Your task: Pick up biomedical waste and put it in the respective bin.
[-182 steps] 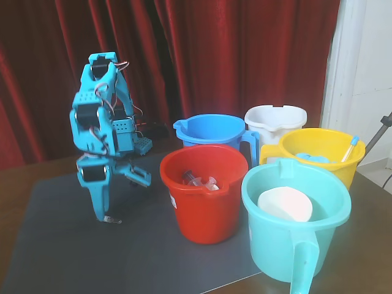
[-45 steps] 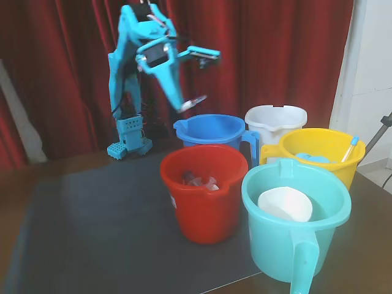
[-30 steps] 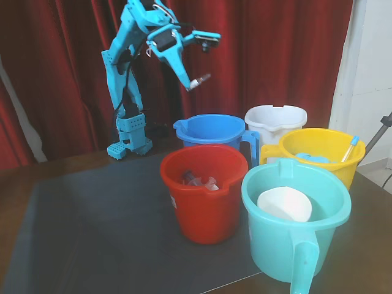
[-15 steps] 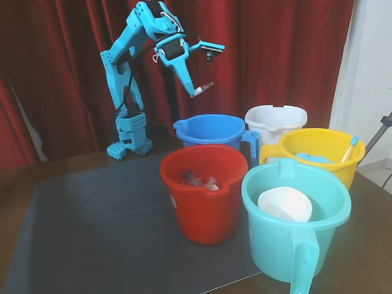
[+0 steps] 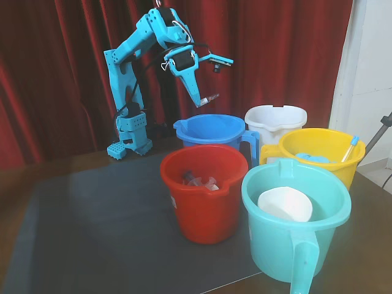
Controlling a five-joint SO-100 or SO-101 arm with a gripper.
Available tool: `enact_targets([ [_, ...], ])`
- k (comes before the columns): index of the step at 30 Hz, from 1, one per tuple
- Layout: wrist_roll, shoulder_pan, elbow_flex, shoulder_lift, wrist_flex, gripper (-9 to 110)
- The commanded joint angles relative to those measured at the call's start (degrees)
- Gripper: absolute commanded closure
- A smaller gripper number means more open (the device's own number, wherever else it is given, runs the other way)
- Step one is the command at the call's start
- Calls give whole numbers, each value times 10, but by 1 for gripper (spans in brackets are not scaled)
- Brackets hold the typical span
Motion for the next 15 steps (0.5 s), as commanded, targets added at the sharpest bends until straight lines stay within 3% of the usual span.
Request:
enact_targets([
  [1, -1, 2, -12, -4, -11, 102],
  [15, -6, 9, -4, -49, -40, 102],
])
